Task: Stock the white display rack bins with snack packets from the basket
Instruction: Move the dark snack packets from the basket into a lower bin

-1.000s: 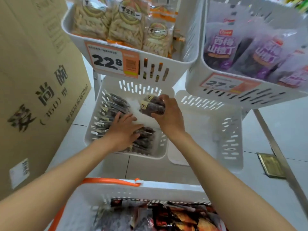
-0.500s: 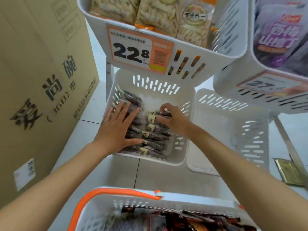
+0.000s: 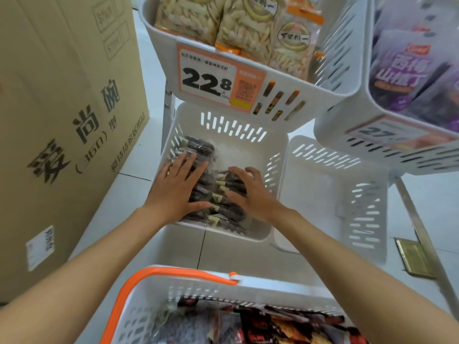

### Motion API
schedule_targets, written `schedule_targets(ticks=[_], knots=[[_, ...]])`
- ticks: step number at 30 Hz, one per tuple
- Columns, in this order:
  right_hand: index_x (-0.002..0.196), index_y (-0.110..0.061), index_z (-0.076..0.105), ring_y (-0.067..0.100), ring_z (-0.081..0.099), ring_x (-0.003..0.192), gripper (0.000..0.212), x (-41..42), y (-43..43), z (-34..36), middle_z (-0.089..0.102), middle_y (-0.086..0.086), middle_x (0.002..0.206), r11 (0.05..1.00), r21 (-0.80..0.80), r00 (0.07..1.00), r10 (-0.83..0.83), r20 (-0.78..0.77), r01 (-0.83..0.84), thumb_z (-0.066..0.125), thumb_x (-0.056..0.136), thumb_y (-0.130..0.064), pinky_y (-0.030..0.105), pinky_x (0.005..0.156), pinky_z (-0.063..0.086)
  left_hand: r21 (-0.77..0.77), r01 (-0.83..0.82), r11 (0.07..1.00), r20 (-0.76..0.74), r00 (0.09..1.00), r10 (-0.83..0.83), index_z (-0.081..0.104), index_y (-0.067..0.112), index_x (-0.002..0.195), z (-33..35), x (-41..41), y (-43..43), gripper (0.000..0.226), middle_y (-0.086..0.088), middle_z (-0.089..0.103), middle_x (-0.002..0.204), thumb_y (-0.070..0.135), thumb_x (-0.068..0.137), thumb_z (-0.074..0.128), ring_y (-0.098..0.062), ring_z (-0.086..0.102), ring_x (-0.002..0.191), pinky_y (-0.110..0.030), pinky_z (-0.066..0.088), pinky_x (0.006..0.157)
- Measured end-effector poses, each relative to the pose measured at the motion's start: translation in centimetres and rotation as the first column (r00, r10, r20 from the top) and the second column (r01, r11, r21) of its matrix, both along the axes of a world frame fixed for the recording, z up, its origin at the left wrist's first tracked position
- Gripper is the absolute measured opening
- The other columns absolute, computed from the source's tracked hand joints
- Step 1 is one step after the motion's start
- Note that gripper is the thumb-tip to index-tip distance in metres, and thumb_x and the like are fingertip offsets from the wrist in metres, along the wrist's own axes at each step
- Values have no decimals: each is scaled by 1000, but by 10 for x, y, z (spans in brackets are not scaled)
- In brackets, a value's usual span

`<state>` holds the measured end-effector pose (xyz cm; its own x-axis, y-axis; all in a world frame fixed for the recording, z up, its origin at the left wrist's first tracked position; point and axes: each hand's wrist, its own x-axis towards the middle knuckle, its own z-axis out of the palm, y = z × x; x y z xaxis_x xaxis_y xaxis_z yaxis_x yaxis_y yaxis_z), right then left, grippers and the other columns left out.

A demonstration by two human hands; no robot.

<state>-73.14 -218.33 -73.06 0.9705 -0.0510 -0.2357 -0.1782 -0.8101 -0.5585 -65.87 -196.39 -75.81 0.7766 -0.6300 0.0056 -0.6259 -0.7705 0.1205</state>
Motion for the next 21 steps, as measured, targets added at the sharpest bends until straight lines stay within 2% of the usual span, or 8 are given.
schedule_targets(ticks=[5, 8, 11, 13, 14, 17, 19, 21], knots=[[152, -47, 15, 31, 18, 147, 73, 1, 0, 7, 9, 2, 160, 999, -33, 997, -2, -79, -1, 55, 92, -57, 49, 118, 26, 61, -4, 998, -41, 999, 6, -19, 30, 153, 17, -5, 2, 108, -4, -17, 165, 87, 66, 9, -23, -17, 152, -44, -4, 123], [153, -47, 13, 26, 3, 151, 74, -7, 7, 24, 4, 2, 164, 993, -112, 999, -39, -31, 36, 53, 92, -60, 48, 121, 16, -73, -75, 995, -141, 988, 64, 4, 24, 158, 37, -20, 3, 95, -5, 2, 167, 76, 84, 34, -21, -4, 153, -46, 3, 124], [153, -35, 25, 28, 15, 148, 73, -36, 27, 44, 19, 8, 161, 981, -192, 991, 0, 136, 27, 58, 91, -55, 47, 120, 19, -262, -120, 958, -251, 966, 52, 26, 20, 155, 69, -58, 3, 79, -7, 23, 163, 57, 91, 54, -24, 19, 151, -47, 21, 121], [151, -23, 36, 28, 29, 142, 74, -67, 40, 56, 32, 11, 154, 993, -121, 964, 41, 262, -9, 68, 88, -47, 44, 118, 25, -333, -123, 935, -329, 944, 7, 34, 16, 152, 91, -92, 4, 69, -8, 31, 159, 42, 93, 59, -25, 27, 147, -46, 25, 119], [150, -20, 38, 27, 32, 140, 74, -84, 45, 62, 34, 11, 153, 998, -66, 955, 39, 294, -20, 70, 88, -44, 41, 118, 27, -339, -113, 934, -342, 940, -11, 37, 16, 151, 98, -109, 8, 70, -8, 34, 158, 47, 92, 57, -26, 29, 146, -47, 26, 118], [149, -21, 37, 21, 35, 138, 66, -145, 63, 73, 38, 7, 150, 998, 47, 946, 15, 325, -32, 67, 92, -33, 36, 115, 31, -349, -100, 932, -329, 944, -21, 47, 21, 144, 106, -155, 24, 78, -3, 48, 148, 70, 83, 45, -23, 42, 137, -46, 36, 113], [143, -21, 43, 16, 47, 127, 57, -189, 73, 66, 48, 3, 140, 992, 127, 936, -19, 350, -27, 66, 92, -25, 35, 107, 41, -390, -117, 913, -333, 943, -22, 51, 21, 139, 102, -185, 38, 62, 0, 55, 141, 57, 89, 57, -21, 48, 130, -40, 40, 108], [140, -22, 48, 15, 55, 116, 51, -230, 80, 53, 56, 1, 131, 983, 182, 980, -12, 201, -26, 66, 92, -24, 35, 101, 46, -408, -130, 904, -331, 943, -14, 53, 22, 137, 100, -214, 52, 54, 1, 57, 138, 46, 91, 64, -19, 50, 128, -34, 39, 106]])
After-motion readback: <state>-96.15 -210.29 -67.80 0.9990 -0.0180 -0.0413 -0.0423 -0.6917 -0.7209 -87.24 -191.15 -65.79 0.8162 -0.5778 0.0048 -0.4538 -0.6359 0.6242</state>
